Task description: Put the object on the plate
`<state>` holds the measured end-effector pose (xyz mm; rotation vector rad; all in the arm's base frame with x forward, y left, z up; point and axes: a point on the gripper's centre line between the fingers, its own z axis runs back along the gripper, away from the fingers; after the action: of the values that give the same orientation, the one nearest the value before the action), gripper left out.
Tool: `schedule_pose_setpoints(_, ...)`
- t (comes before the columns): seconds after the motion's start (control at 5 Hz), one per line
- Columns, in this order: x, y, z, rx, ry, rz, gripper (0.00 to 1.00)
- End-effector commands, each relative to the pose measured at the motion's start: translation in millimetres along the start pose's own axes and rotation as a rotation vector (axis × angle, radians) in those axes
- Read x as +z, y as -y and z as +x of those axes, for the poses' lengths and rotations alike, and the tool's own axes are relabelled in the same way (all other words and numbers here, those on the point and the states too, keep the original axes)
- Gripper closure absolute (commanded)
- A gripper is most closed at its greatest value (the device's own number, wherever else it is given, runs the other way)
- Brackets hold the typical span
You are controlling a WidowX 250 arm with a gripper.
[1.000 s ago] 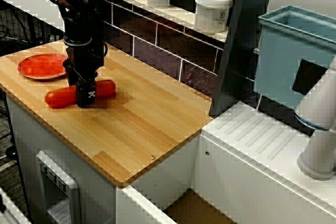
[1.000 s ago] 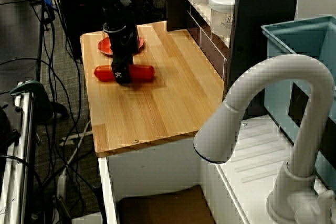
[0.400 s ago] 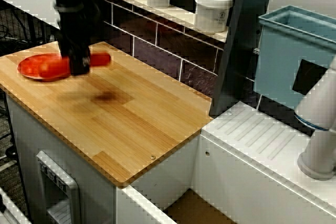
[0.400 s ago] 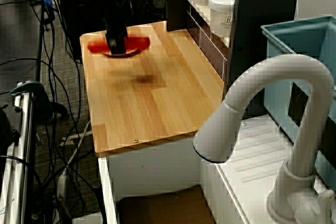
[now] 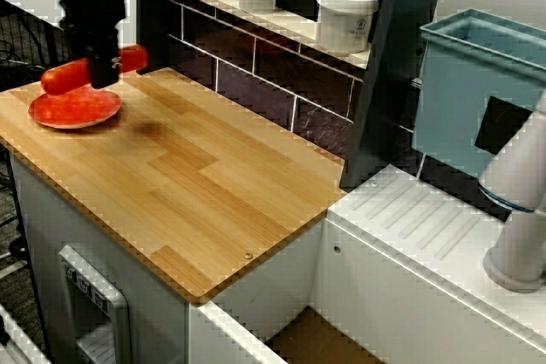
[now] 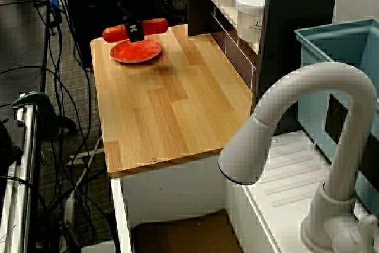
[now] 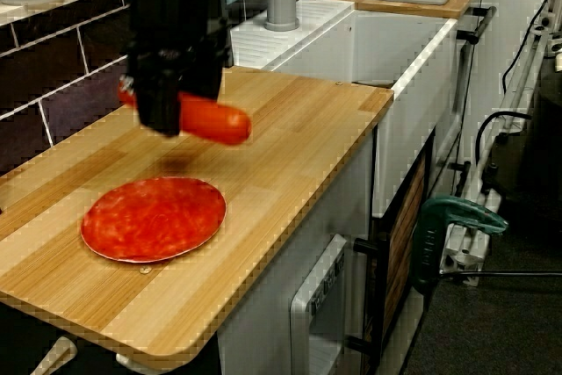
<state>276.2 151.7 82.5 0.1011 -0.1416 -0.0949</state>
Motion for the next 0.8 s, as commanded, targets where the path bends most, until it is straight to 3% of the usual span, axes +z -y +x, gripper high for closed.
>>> schedule_pose_setpoints(0.0, -8.4, -49, -7.6, 0.083, 0.023, 0.024, 1.00)
schedule_pose_setpoints(0.6, -23.9, -36, -15.1, 0.070, 0.020, 0.061, 1.00)
